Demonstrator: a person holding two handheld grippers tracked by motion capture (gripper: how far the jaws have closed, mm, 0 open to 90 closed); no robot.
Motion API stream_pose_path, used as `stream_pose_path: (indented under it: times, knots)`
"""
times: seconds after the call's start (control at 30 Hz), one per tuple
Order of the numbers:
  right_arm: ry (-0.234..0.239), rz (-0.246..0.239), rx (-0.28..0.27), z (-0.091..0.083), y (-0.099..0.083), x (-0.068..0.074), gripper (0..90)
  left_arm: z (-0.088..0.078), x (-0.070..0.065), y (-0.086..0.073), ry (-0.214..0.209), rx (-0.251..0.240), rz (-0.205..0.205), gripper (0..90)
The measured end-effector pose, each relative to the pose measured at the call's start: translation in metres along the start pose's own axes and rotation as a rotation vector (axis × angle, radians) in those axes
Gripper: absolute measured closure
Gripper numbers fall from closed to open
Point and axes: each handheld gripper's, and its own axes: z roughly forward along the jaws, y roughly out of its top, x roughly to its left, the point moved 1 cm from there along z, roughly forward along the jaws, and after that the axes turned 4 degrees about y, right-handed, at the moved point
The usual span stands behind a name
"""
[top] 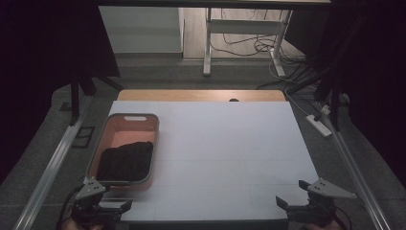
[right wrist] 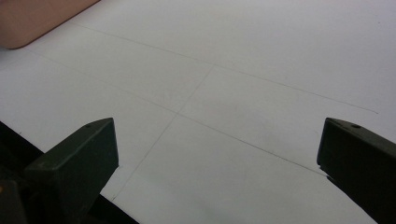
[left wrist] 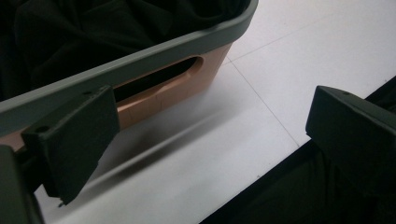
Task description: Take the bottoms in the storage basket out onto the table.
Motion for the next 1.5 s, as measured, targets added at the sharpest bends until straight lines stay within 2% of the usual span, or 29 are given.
stream_pose_path:
  times: [0.03,0.23,0.33,0.67,0.87,1.07,1.17,1.5]
  knots:
    - [0.019,-0.004,-0.004,-0.0005,-0.0001,-0.0001,0.0,-0.0001,0.001,-0.0002,-0.006,0.0,-0.005,2.9]
    - [0.028,-0.003,-0.006,-0.0006,0.0002,-0.0001,0.0,0.0006,0.0,0.0,-0.022,0.008,0.015,3.6]
    - [0.042,-0.016,0.016,0.0017,0.0005,0.0009,0.0,0.0017,-0.001,0.0005,-0.024,0.017,0.025,3.9]
    - [0.038,-0.023,0.052,0.0055,0.0008,0.0016,0.0,0.0027,-0.0006,0.0009,-0.034,0.027,0.023,3.8]
    - [0.038,-0.013,0.059,0.0063,0.0009,0.0008,0.0,0.0032,-0.0031,0.0013,-0.024,0.033,0.041,1.1]
    - [0.033,-0.007,0.059,0.0062,0.0008,0.0002,0.0,0.0011,-0.0062,0.0013,-0.003,0.019,0.063,0.1]
    - [0.031,0.001,0.06,0.0063,0.0008,-0.0004,0.0,0.0004,-0.0072,0.0018,-0.017,0.01,0.059,0.1]
    - [0.037,-0.007,0.069,0.0071,0.0008,0.0,0.0,-0.0033,-0.0084,0.004,-0.021,-0.018,0.071,0.1]
